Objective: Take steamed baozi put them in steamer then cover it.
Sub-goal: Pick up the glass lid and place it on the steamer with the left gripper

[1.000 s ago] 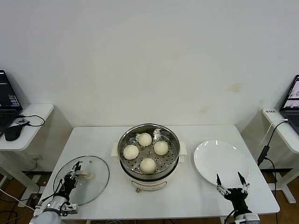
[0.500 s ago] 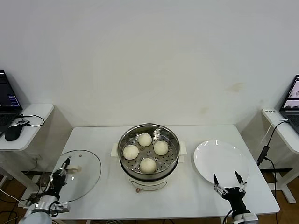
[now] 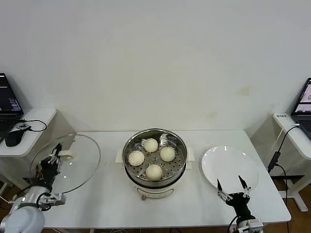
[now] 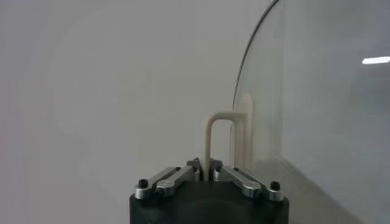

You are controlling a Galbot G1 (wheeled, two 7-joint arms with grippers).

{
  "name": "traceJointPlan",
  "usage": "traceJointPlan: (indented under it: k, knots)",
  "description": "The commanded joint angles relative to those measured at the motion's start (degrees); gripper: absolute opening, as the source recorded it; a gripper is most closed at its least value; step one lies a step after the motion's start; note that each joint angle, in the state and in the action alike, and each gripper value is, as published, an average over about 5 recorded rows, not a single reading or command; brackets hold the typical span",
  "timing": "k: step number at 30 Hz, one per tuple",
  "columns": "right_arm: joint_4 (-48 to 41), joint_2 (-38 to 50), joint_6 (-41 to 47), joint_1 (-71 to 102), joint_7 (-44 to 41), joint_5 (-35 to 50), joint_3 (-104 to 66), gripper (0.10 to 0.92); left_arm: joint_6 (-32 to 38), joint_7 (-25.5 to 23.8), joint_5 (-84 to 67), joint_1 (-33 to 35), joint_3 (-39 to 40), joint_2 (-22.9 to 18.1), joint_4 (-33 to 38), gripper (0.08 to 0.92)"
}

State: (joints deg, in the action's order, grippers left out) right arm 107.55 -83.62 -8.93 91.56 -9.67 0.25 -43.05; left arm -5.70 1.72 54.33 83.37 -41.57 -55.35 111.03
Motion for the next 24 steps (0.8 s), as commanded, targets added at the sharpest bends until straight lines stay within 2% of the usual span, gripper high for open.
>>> traceJointPlan:
  k: [1,5,8,12,16,24]
  knots:
    - [-1.1,-0.7,-0.3,-0.9,1.1,-3.2,1.2,0.823,-13.0,-5.7,-5.9,-9.4,16.6,4.9,12.1,0.146]
    - [-2.3,-2.1,-0.8,-1.6,2.0,-5.7,1.8,0.823,-15.9,-6.4,-3.5,-16.2,25.6,4.3,9.6,0.146]
    - [-3.3,-2.9,-1.5,-2.1,2.9,-8.5,2.3,0.823,-18.4,-9.2,0.1,-21.2,30.5,2.1,7.7,0.146]
    - [-5.0,-3.8,-3.0,-3.2,4.4,-13.6,2.5,0.823,-20.5,-14.2,7.0,-26.4,34.8,-2.7,5.7,0.146]
    - [-5.9,-4.2,-3.1,-3.8,5.1,-15.0,2.7,0.823,-21.7,-18.2,13.9,-29.5,38.4,-7.9,3.9,0.146]
    - [-7.3,-4.3,-3.1,-4.8,5.5,-15.7,3.3,0.823,-21.4,-21.0,23.0,-30.6,42.4,-18.4,-0.3,0.146]
